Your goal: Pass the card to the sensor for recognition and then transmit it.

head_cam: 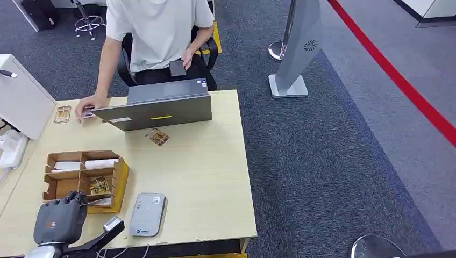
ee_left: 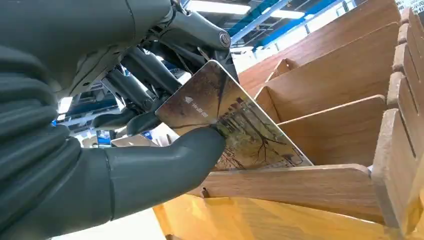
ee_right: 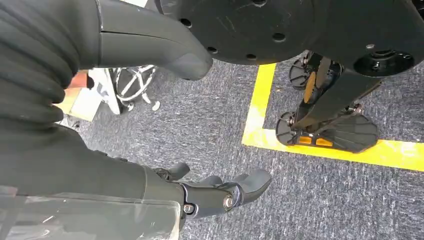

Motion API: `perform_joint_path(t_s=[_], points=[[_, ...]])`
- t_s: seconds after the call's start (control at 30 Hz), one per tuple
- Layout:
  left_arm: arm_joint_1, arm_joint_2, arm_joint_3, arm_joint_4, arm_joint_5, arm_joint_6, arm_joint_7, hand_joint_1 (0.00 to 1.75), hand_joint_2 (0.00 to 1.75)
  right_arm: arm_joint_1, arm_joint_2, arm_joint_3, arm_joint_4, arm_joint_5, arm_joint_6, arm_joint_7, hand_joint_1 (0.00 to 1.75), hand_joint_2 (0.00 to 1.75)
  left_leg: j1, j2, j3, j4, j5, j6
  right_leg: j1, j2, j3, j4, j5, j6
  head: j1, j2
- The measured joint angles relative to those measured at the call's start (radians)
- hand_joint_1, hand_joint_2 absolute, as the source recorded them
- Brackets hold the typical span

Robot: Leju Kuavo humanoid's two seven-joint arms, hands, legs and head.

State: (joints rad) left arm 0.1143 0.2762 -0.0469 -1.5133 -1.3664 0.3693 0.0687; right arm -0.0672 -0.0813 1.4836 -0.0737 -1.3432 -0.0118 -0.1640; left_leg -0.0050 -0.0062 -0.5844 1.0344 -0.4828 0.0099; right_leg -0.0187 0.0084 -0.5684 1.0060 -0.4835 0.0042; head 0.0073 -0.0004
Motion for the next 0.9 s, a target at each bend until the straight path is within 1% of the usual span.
perform_joint_path(t_s=[0.2, 0.73, 0.77, 0.83, 0.9], points=[[0.0, 0.002, -0.001, 0.0, 0.014, -0.019, 0.0, 1.75, 1.75, 0.0, 0.0, 0.0, 0.0, -0.003, 0.0, 0.0, 0.0, 1.75, 0.0, 0.0, 0.0, 0.0, 0.0, 0.0, 0.0, 0.0, 0.0, 0.0, 0.0, 0.0, 0.0, 0.0], [0.0, 0.006, -0.002, 0.0, 0.018, -0.021, 0.0, 1.75, 1.75, 0.0, 0.0, 0.0, 0.0, -0.003, 0.0, 0.0, 0.0, 1.75, 0.0, 0.0, 0.0, 0.0, 0.0, 0.0, 0.0, 0.0, 0.0, 0.0, 0.0, 0.0, 0.0, 0.0], [0.0, 0.006, -0.002, 0.0, 0.021, -0.024, 0.0, 1.75, 1.75, 0.0, 0.0, 0.0, 0.0, -0.003, 0.0, 0.0, 0.0, 1.75, 0.0, 0.0, 0.0, 0.0, 0.0, 0.0, 0.0, 0.0, 0.0, 0.0, 0.0, 0.0, 0.0, 0.0], [-0.002, 0.007, -0.002, 0.0, 0.039, -0.051, 0.0, 1.75, 1.75, 0.0, 0.0, 0.0, 0.0, -0.006, 0.002, 0.0, 0.0, 1.75, 0.0, 0.0, 0.0, 0.0, 0.0, 0.0, 0.0, 0.0, 0.0, 0.0, 0.0, 0.0, 0.0, 0.0], [-0.004, 0.008, -0.002, 0.0, 0.045, -0.044, -0.003, 1.75, 1.75, 0.0, 0.0, 0.0, 0.0, -0.006, 0.003, 0.0, 0.0, 1.75, 0.0, 0.0, 0.0, 0.0, 0.0, 0.0, 0.0, 0.0, 0.0, 0.0, 0.0, 0.0, 0.0, 0.0]])
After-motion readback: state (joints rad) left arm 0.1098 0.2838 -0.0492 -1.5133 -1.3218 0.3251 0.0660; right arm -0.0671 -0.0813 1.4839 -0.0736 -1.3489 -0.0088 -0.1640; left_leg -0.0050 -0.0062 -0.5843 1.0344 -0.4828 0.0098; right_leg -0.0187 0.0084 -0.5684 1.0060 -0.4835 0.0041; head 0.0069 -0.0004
